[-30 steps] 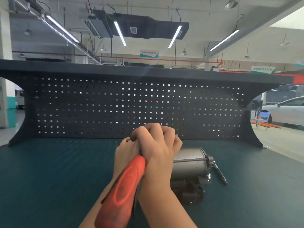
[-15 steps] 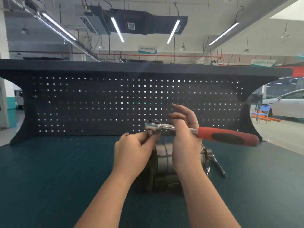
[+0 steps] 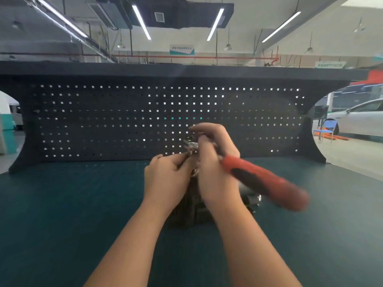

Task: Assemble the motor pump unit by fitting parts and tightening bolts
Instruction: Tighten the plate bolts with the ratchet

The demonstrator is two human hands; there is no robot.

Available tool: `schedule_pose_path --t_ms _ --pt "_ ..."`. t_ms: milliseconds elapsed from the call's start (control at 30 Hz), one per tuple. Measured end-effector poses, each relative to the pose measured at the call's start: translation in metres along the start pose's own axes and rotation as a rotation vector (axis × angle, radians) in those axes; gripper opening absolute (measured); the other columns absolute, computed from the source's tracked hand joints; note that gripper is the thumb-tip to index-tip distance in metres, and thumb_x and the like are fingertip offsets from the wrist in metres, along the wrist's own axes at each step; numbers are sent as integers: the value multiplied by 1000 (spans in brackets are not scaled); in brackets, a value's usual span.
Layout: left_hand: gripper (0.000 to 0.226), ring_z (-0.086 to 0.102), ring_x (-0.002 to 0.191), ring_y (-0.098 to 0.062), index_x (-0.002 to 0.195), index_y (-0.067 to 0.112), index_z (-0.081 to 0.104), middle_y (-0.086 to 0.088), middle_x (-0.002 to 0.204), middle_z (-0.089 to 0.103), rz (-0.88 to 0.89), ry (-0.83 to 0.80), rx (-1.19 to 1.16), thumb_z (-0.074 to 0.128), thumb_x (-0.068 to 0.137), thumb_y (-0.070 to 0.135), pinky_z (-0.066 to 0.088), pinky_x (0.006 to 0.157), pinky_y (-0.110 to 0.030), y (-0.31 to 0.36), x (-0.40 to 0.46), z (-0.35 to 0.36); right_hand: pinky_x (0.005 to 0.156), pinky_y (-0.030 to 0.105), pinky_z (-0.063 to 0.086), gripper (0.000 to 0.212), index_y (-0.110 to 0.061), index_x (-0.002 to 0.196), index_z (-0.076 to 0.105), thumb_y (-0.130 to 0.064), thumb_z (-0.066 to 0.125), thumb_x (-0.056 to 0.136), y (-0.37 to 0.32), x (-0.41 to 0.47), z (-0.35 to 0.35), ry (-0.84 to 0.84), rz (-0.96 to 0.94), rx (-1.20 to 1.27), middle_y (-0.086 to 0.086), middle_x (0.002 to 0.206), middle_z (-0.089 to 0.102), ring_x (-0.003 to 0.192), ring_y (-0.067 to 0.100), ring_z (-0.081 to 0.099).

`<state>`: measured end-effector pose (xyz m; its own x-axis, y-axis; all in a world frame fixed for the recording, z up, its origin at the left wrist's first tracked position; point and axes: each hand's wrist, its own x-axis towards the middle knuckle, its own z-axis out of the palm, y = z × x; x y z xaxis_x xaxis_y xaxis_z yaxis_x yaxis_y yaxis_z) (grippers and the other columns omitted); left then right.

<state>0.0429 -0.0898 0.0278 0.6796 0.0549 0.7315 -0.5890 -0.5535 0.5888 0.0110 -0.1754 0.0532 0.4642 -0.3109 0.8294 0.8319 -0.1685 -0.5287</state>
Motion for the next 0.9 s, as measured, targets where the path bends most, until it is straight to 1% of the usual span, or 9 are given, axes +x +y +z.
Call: schedule_pose_path --t_ms 167,333,433,500,567,600,667,800,900 --pt "23 56 83 -14 79 30 77 28 61 62 103 52 1 61 90 42 33 67 -23 3 -3 1 93 40 48 20 -20 98 68 -11 53 86 20 23 -40 25 393 195 8 104 71 100 15 66" --pt "22 56 90 -36 75 37 72 14 59 60 -19 -29 -1 56 89 39 43 75 -38 3 3 0 78 23 46 27 -29 72 62 -12 41 75 -1 3 -2 55 -11 -46 -13 89 64 87 9 61" --pt "39 42 73 -41 106 12 51 -22 86 45 -5 -89 104 51 74 -10 40 68 -47 24 -9 3 81 42 37 8 -23 76 63 -16 59 75 -5 -17 23 -46 -279 -508 -13 83 59 93 20 48" --pt "60 36 70 -38 105 4 33 -22 89 33 171 -44 430 46 60 -34 33 68 -44 10 -15 4 84 43 32 7 -20 79 63 -15 63 75 -4 -20 30 -19 -270 -695 -8 84 59 96 19 42" --pt "32 47 77 -42 100 11 51 -13 82 47 -48 -60 79 46 82 -15 36 73 -30 9 -6 9 88 40 30 13 -25 84 64 -18 56 77 -5 -14 23 -10 -211 -621 -12 89 59 99 17 42" --pt "15 53 82 -41 84 18 61 -5 71 55 -9 -57 123 53 89 6 39 69 -29 -2 2 8 90 37 30 20 -30 85 65 -19 51 76 -4 -8 15 2 -169 -516 -15 91 59 101 14 44" --pt "25 58 84 -32 67 25 69 2 57 62 34 -15 5 62 88 38 43 68 -34 -7 3 3 89 29 36 28 -38 88 62 -17 46 78 2 4 -7 -4 -12 -232 -20 93 59 101 8 51" --pt "16 54 79 -12 78 32 76 19 70 65 101 18 -38 68 86 42 40 78 -30 -2 -3 4 93 31 48 32 -21 115 58 -7 54 87 17 21 -37 47 327 151 -2 95 63 91 6 61" --pt "15 59 82 -20 75 36 71 16 63 66 23 12 -7 65 86 44 40 70 -31 -1 2 1 75 20 50 37 -30 103 59 -9 44 76 8 18 -23 94 218 82 -2 88 64 80 6 59"
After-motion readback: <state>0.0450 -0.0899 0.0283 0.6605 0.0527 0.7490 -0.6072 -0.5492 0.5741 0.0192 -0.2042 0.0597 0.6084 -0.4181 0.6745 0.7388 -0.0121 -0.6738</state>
